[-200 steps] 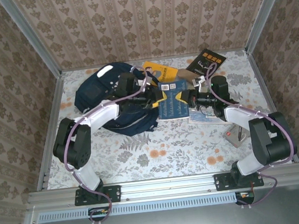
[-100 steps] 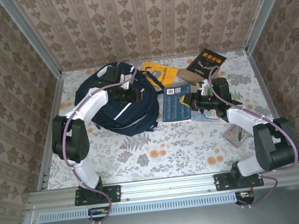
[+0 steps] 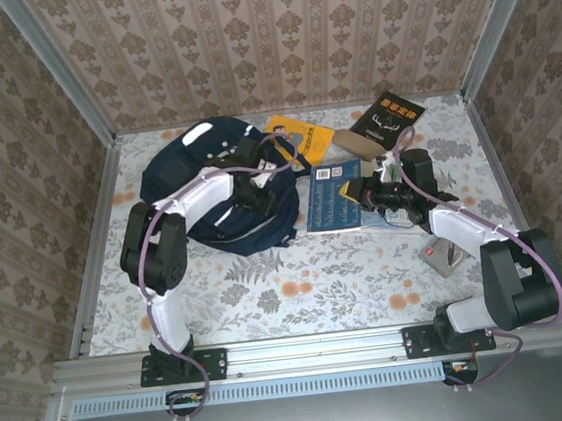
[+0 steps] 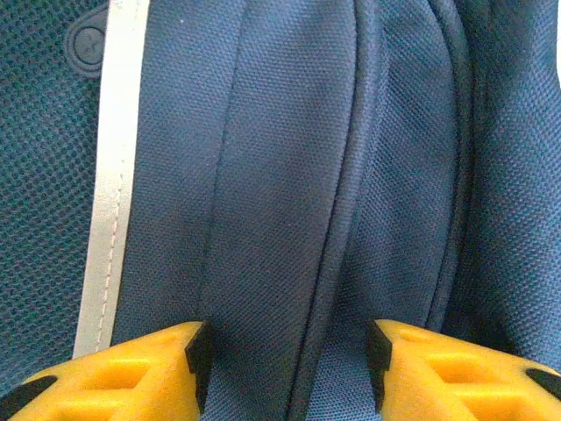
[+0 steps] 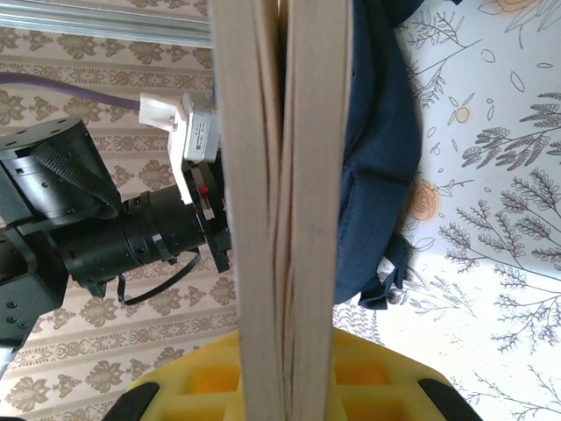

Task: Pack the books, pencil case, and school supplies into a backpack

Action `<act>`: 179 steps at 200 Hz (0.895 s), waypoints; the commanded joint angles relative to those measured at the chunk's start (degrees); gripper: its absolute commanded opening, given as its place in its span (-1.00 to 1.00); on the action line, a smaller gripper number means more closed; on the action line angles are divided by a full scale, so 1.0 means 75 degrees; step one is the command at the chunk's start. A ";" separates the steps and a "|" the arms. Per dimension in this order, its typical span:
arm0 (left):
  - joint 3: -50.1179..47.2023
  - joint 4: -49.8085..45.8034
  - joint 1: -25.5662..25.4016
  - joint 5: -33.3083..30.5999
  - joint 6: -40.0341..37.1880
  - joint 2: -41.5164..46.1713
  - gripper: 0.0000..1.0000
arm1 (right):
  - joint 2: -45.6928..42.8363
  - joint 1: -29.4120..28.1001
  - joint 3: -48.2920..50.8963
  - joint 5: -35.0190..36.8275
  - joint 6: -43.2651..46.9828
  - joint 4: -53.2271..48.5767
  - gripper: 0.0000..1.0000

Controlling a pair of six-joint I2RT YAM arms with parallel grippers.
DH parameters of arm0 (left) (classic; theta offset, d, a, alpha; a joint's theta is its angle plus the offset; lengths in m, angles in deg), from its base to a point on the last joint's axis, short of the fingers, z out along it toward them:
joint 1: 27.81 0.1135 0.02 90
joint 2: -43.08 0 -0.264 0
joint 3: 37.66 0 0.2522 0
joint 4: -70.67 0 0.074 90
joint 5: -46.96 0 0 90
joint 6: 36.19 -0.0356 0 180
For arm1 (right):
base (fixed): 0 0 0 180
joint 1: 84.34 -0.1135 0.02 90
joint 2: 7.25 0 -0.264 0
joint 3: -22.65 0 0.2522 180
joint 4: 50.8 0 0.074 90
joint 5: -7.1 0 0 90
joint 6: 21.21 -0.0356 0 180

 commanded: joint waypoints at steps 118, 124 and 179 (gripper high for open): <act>0.1774 -0.1088 0.0665 0.0752 0.1055 0.1255 -1.00 | 0.0647 -0.0856 0.0117 0.0708 -0.1194 0.1716 -1.00; 0.1858 -0.1108 0.0726 0.0865 0.1106 0.1341 -1.00 | 0.0757 -0.0974 0.0071 0.0771 -0.1230 0.1792 -1.00; 0.2526 -0.1256 0.1286 0.1737 0.1581 0.1679 -1.00 | 0.1801 -0.2082 -0.0292 0.2431 -0.1898 0.3529 -1.00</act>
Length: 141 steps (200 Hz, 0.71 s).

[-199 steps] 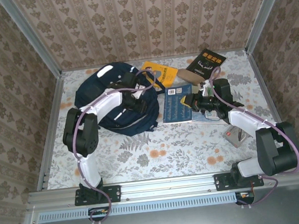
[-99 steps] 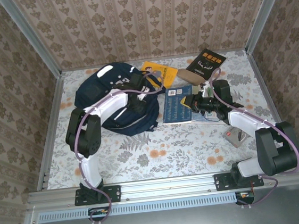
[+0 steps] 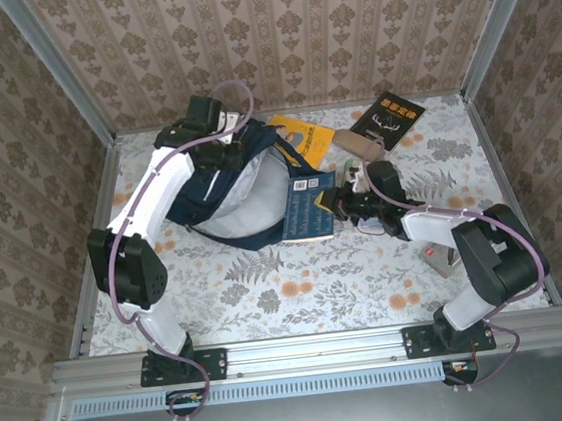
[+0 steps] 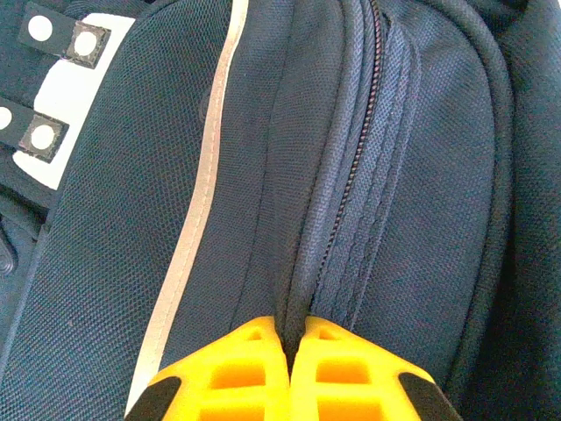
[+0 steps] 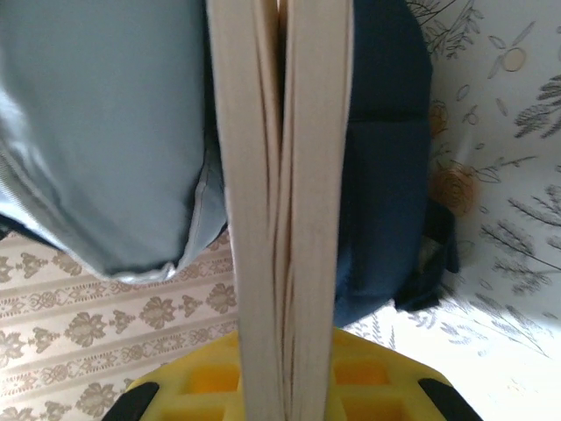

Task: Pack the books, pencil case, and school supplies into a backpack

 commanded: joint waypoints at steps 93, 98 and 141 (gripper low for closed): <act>0.1077 0.0144 0.0386 0.2006 0.1238 0.0324 -1.00 | 0.3620 -0.1560 -0.3520 0.3143 -0.1386 0.2837 -1.00; 0.1099 0.0139 0.0388 0.2014 0.1254 0.0332 -1.00 | 0.3786 -0.1604 -0.3731 0.3264 -0.1446 0.2820 -1.00; 0.1128 0.0132 0.0394 0.2109 0.1383 0.0406 -1.00 | 0.4845 -0.2004 -0.5431 0.4047 -0.1382 0.1792 -1.00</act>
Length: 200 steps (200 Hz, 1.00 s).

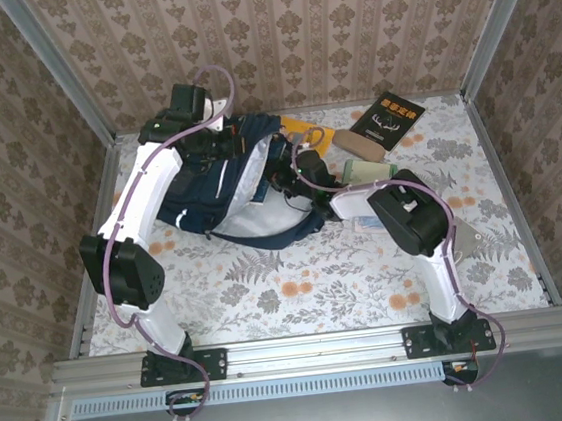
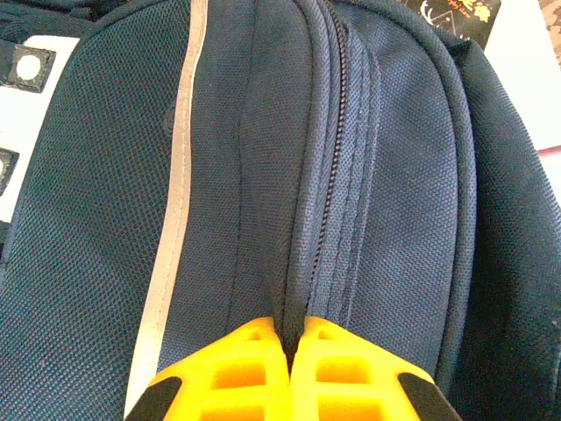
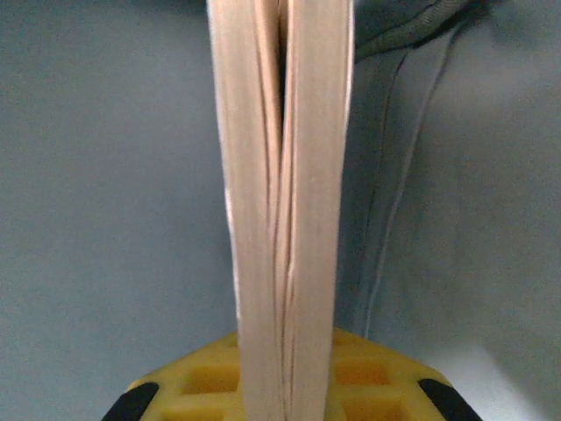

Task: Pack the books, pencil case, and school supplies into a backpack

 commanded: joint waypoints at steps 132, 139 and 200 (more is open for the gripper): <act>-0.0371 0.0791 0.0045 0.0320 0.0517 0.0685 -1.00 | 0.3315 -0.0883 -0.6343 0.1629 -0.0344 -0.4376 -0.21; -0.0378 0.0759 0.0051 0.0269 0.0482 0.0683 -1.00 | 0.3221 -0.0878 -0.6200 0.1563 -0.0349 -0.4389 -0.03; -0.0564 0.0549 0.0212 -0.0207 0.0163 0.0785 -1.00 | 0.1336 -0.0729 -0.3616 0.1373 -0.0056 -0.3556 0.36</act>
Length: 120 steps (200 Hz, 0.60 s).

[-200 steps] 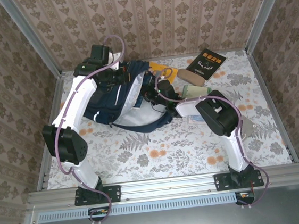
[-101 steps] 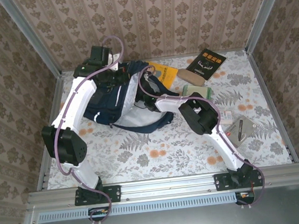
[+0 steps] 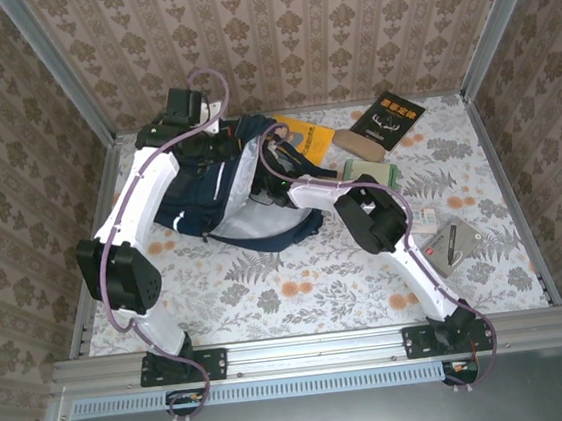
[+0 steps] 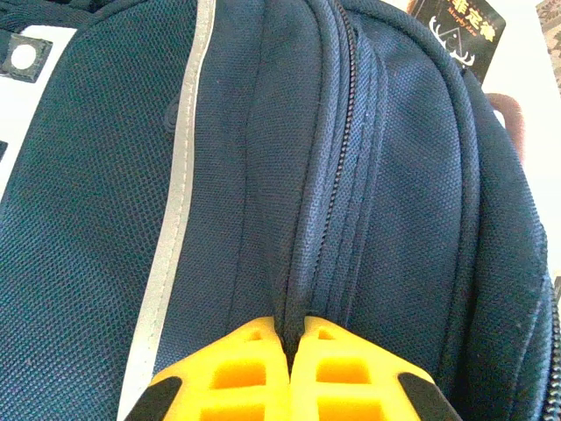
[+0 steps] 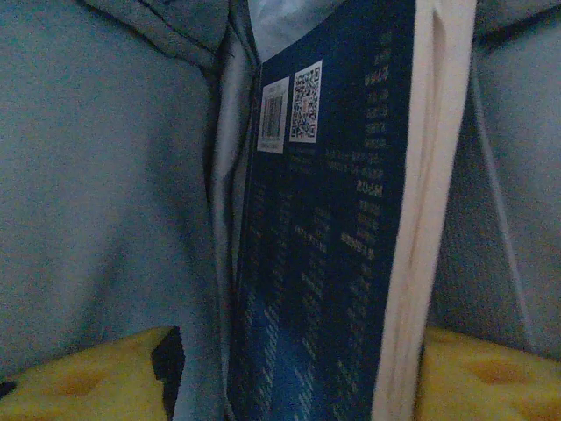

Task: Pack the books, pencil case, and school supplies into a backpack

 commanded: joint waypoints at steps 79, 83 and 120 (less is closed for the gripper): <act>-0.0949 -0.0157 0.0394 -0.1118 -0.0723 0.0880 -1.00 | -0.3581 0.0474 0.3657 -0.1556 0.1390 -0.0596 0.25; -0.1030 -0.0149 0.0414 -0.1132 -0.0743 0.0929 -1.00 | -0.3734 0.0509 0.3767 -0.1593 0.1541 -0.0730 0.24; -0.1668 -0.0099 0.0573 -0.1155 -0.0841 0.1253 -1.00 | -0.4782 0.0818 0.4524 -0.1633 0.2672 -0.1753 0.10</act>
